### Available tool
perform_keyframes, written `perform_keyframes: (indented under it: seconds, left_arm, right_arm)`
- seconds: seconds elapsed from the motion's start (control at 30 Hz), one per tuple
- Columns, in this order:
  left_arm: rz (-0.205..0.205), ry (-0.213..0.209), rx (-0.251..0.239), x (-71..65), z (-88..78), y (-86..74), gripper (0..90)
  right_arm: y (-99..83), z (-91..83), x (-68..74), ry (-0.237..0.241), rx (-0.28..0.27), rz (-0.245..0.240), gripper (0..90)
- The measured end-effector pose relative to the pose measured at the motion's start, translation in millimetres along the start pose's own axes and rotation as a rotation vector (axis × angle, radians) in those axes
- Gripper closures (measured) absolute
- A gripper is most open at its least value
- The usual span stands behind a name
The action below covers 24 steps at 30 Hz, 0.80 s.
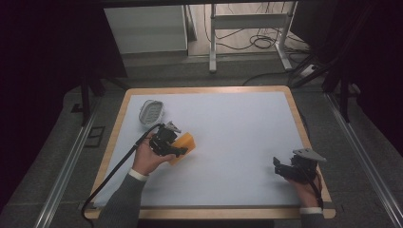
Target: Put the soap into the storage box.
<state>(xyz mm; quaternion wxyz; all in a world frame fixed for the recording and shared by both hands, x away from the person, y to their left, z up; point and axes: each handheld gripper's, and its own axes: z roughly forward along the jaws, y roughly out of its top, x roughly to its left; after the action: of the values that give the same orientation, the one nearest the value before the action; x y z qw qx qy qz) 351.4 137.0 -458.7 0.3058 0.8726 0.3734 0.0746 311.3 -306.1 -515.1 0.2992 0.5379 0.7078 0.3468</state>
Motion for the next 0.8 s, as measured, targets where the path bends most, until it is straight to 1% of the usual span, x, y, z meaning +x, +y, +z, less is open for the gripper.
perform_keyframes:
  seconds: [0.17, 0.33, 0.57, 0.6, 0.63, 0.8]
  left_arm:
    - [-0.01, 0.005, -0.001, 2.8, -1.9, 0.4, 61.2]
    - [-0.02, 0.014, -0.015, 7.9, -7.5, 1.2, 61.2]
    - [-0.028, 0.03, -0.019, 16.1, -13.9, 2.0, 61.2]
    - [-0.035, 0.035, -0.025, 18.6, -15.1, 2.9, 61.2]
    - [-0.032, 0.04, -0.019, 20.0, -16.3, 3.8, 61.2]
    - [-0.035, 0.056, -0.028, 23.9, -21.6, 8.9, 61.2]
  right_arm:
    - [-0.1, -0.1, -0.3, -0.001, 0.0, 0.002, 8.6]
    - [0.0, -0.6, -1.1, -0.002, 0.0, 0.006, 8.6]
    - [-0.1, -0.5, -1.6, -0.004, 0.0, 0.006, 8.6]
    - [-0.1, -0.5, -1.7, -0.006, -0.001, 0.007, 8.6]
    - [-0.1, -0.6, -1.9, -0.006, -0.001, 0.007, 8.6]
    - [-0.2, -1.0, -2.8, -0.009, -0.003, 0.013, 8.6]
